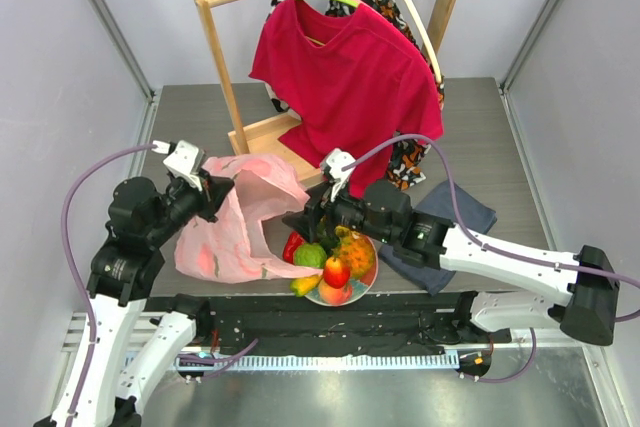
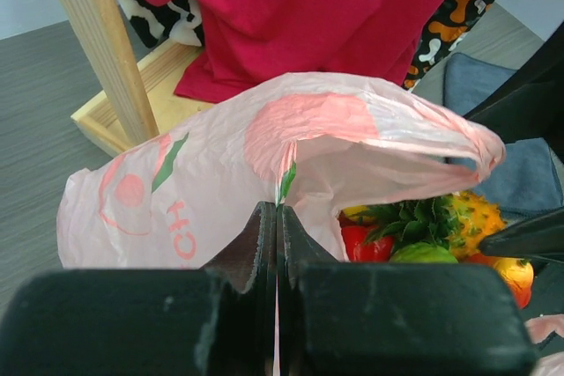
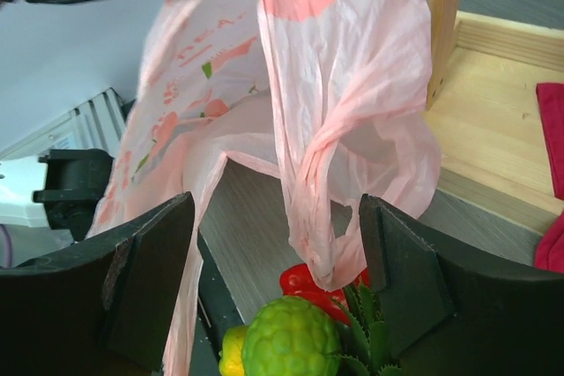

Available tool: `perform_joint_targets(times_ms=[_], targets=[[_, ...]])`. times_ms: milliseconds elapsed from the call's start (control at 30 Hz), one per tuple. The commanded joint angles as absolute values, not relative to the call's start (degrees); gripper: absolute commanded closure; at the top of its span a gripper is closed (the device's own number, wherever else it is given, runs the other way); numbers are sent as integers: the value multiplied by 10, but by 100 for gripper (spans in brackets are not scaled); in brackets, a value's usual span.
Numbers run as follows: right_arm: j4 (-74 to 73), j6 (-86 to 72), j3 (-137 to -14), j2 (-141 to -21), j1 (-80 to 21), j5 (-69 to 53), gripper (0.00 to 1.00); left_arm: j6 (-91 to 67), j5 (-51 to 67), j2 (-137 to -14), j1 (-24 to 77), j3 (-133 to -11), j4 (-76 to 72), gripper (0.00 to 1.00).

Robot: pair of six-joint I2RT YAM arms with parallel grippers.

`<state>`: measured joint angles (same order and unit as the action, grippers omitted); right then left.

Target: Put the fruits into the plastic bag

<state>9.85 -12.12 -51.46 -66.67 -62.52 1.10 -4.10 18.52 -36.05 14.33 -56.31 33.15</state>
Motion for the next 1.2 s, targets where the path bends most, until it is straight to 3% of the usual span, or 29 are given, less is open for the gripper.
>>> perform_joint_targets(times_ms=[0, 67, 167, 200, 233, 267, 333, 367, 400, 500, 833, 1167], targets=[[126, -113, -519, -688, -628, 44, 17, -43, 197, -345, 142, -561, 316, 100], [130, -113, -522, -700, -628, 45, 19, -45, 200, -344, 142, -559, 312, 100], [134, -108, -532, -702, -628, 51, 51, -43, 192, -342, 142, -559, 316, 100], [131, -105, -540, -703, -628, 54, 81, -43, 188, -343, 142, -559, 319, 100], [114, -98, -551, -704, -628, 61, 94, -43, 179, -348, 142, -560, 322, 100], [101, -93, -582, -712, -628, 76, 99, -45, 172, -351, 142, -562, 324, 100], [64, -80, -614, -721, -629, 88, 99, -59, 157, -359, 142, -576, 334, 86], [55, -81, -642, -725, -630, 105, 99, -64, 150, -362, 142, -583, 339, 72], [49, -79, -654, -734, -630, 112, 99, -75, 146, -364, 142, -589, 348, 37], [41, -81, -686, -752, -634, 132, 99, -94, 135, -361, 142, -610, 358, 4], [11, -94, -788, -823, -637, 186, 99, -101, 139, -374, 142, -618, 432, 0], [7, -105, -809, -844, -639, 182, 99, -169, 177, -402, 142, -561, 359, 0]])
